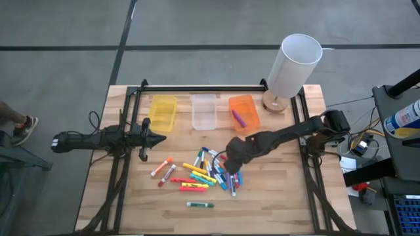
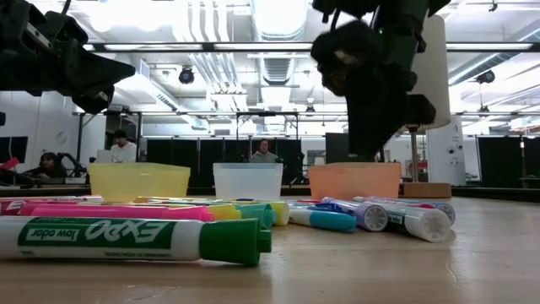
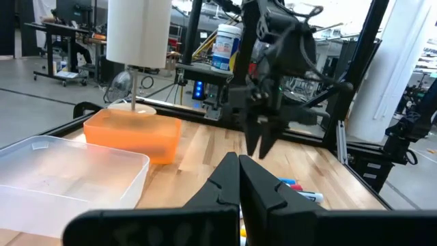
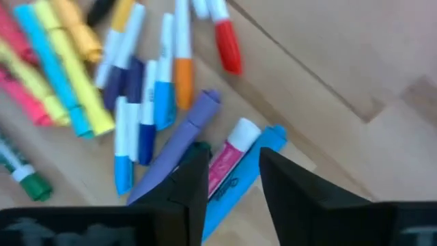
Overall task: Pick & Place Markers
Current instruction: Put the large blue highlighter pen into the orange bin
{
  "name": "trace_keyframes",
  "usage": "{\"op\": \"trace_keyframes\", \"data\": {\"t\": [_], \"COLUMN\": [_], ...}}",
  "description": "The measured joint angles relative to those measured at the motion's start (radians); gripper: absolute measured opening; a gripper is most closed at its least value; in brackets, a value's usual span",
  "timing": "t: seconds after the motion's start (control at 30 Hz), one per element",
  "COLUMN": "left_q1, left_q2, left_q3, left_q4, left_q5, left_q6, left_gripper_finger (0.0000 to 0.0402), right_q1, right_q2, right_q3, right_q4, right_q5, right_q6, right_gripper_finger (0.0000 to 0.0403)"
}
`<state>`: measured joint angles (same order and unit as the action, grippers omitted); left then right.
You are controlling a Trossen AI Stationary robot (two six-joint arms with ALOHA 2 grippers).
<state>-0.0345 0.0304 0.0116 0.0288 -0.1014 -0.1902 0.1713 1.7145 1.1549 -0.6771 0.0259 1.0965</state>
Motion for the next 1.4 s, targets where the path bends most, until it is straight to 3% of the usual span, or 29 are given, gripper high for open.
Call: {"op": "trace_keyframes", "data": {"t": [0.3, 1.17, 1.4], "left_q1": [0.0, 0.0, 0.0], "left_q2": [0.0, 0.0, 0.001], "left_q3": [0.0, 0.0, 0.0], "left_q4": [0.0, 0.0, 0.0], "left_q5": [0.0, 0.0, 0.0], "left_q6": [0.0, 0.0, 0.0], "left_gripper_finger": [0.0, 0.0, 0.0], "right_q1": [0.001, 0.001, 0.001], "right_q2": [0.078, 0.152, 0.149], "right_q3": [-0.001, -0.025, -0.036], "right_q4": [0.0, -0.051, -0.046], "right_q5": [0.003, 0.025, 0.021], "right_q6": [0.156, 0.213, 0.21], "right_gripper_finger": [0.0153, 0.0104, 0.0072]}}
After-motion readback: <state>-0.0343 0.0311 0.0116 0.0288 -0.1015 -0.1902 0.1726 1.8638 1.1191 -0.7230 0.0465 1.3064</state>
